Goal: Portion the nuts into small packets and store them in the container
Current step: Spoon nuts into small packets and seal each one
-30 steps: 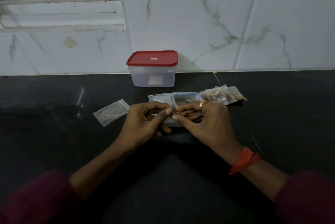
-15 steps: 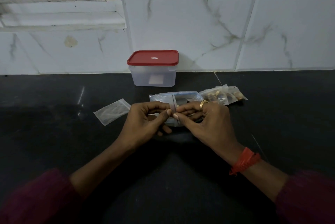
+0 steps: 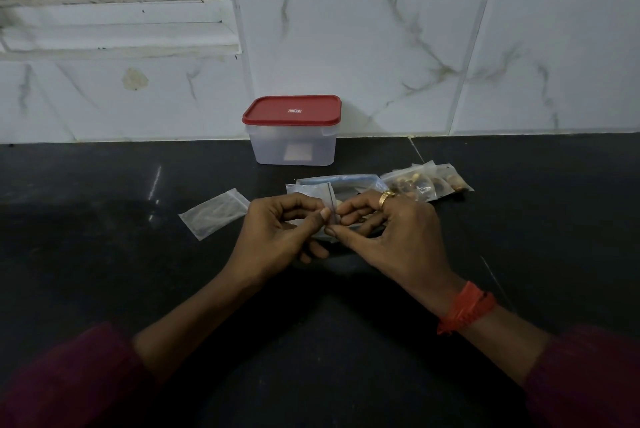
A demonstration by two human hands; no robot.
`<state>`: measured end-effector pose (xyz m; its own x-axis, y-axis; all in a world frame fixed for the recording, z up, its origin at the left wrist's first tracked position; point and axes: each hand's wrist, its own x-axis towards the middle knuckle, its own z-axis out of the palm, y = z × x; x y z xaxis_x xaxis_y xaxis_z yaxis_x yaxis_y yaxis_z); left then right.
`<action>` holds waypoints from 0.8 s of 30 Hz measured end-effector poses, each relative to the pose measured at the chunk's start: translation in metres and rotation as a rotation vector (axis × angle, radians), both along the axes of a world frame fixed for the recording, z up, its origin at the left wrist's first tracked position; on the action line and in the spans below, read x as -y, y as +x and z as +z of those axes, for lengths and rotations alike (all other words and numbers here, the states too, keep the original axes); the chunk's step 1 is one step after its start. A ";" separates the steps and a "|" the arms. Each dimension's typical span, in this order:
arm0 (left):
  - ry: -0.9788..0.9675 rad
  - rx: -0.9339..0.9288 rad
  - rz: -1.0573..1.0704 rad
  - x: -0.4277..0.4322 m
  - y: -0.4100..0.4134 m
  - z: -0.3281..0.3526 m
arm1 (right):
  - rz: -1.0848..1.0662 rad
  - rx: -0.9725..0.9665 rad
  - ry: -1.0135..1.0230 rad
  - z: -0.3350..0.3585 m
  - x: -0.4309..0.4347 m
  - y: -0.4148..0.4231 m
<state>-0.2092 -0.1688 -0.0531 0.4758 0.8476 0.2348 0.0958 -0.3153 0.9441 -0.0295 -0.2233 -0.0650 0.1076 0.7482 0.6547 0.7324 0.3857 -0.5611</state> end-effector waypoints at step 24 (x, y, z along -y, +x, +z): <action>0.017 -0.090 0.018 0.000 0.002 0.003 | 0.125 -0.354 -0.248 0.000 -0.002 -0.003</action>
